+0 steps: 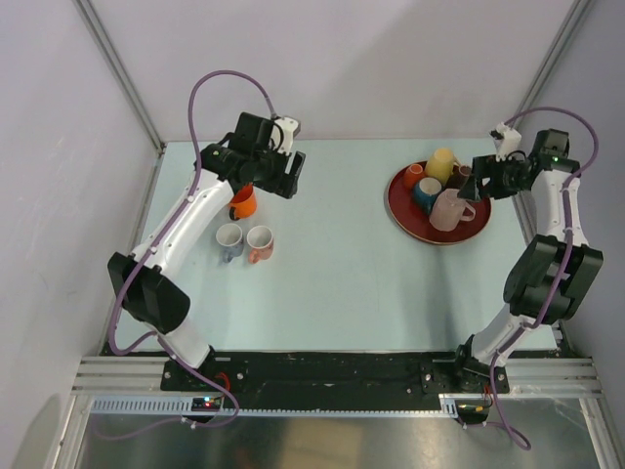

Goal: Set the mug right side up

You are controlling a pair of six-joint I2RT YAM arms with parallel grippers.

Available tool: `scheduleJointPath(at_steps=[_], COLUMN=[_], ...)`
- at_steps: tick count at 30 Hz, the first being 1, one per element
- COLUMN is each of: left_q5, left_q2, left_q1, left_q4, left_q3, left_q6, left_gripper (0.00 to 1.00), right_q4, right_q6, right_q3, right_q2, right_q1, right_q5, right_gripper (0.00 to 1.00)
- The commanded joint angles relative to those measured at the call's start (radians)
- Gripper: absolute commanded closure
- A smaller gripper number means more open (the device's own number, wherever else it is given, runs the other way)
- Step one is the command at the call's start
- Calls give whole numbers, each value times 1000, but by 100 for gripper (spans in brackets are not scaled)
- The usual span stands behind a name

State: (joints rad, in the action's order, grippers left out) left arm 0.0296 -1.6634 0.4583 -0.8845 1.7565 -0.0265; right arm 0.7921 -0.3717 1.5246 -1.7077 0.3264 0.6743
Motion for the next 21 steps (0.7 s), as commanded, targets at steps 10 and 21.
scheduleJointPath(at_steps=[10, 21], left_q5=[-13, -25], left_q2=[54, 80], left_q1=[11, 25], left_q4=[16, 16], left_q3=[-14, -42], left_q6=[-68, -108], left_gripper=[21, 21], right_q4=[218, 303], right_q6=[-819, -988], right_q3=[270, 264], right_q2=[-274, -399], right_q1=[20, -48], right_q5=[13, -104], right_gripper=[18, 34])
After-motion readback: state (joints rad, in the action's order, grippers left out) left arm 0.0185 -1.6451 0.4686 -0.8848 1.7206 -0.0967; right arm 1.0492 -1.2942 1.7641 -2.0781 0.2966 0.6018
